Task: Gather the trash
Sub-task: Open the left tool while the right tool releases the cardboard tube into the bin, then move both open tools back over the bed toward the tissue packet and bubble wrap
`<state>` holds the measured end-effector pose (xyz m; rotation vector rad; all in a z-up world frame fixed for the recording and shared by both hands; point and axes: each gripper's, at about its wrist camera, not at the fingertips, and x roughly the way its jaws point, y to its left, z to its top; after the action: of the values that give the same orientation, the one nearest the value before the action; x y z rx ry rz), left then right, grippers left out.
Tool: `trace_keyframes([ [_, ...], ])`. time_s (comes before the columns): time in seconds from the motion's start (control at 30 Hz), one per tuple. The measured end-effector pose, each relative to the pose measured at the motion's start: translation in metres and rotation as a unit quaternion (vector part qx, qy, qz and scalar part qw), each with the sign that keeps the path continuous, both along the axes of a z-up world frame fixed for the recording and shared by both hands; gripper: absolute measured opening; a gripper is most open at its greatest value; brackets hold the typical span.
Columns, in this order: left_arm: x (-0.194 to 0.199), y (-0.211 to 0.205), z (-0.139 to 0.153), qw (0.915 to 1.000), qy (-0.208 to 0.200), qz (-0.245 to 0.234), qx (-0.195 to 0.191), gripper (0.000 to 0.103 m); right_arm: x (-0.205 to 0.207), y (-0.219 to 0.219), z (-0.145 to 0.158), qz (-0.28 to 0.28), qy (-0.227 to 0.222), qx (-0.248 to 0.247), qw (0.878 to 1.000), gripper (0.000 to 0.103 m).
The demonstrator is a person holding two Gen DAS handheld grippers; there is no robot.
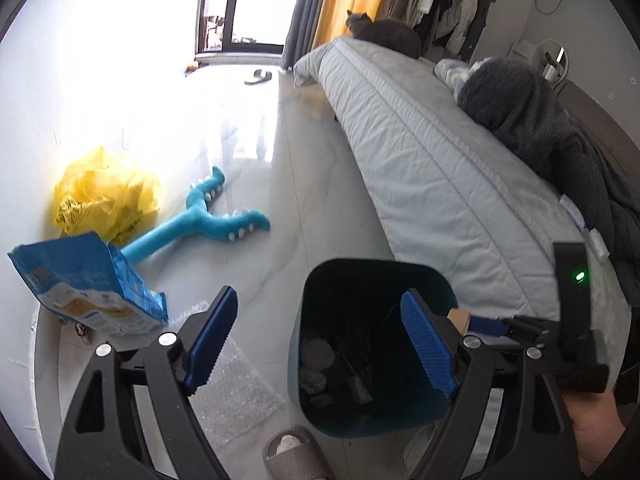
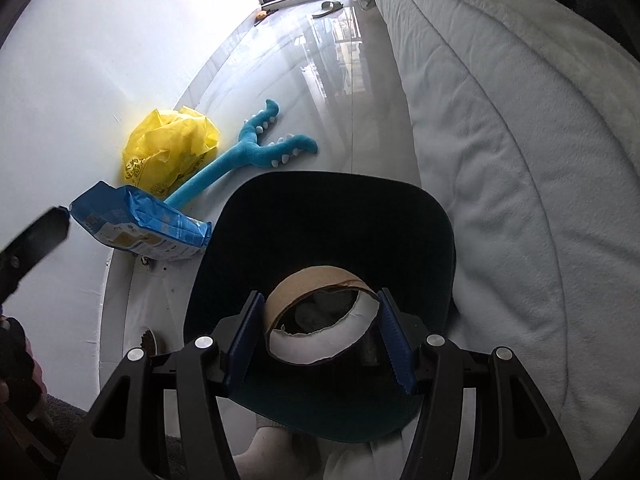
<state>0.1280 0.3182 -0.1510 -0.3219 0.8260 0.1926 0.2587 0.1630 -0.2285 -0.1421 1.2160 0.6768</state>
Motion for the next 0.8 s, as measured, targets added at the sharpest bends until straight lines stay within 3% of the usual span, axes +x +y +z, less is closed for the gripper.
trace_keyframes([
  [0.47, -0.005, -0.008, 0.032, 0.9974, -0.069, -0.008, 0.018, 0.086, -0.003, 0.005, -0.016, 0.005, 0.02, -0.029, 0.999, 0.063],
  [0.57, -0.006, -0.009, 0.04, 0.996, -0.086, -0.003, 0.02, 0.087, -0.004, 0.004, -0.014, 0.009, 0.016, -0.033, 0.999, 0.069],
  [0.8, -0.006, -0.022, 0.074, 0.9894, -0.144, 0.003, 0.013, 0.09, -0.006, -0.007, 0.007, 0.021, -0.005, -0.006, 1.0, 0.07],
])
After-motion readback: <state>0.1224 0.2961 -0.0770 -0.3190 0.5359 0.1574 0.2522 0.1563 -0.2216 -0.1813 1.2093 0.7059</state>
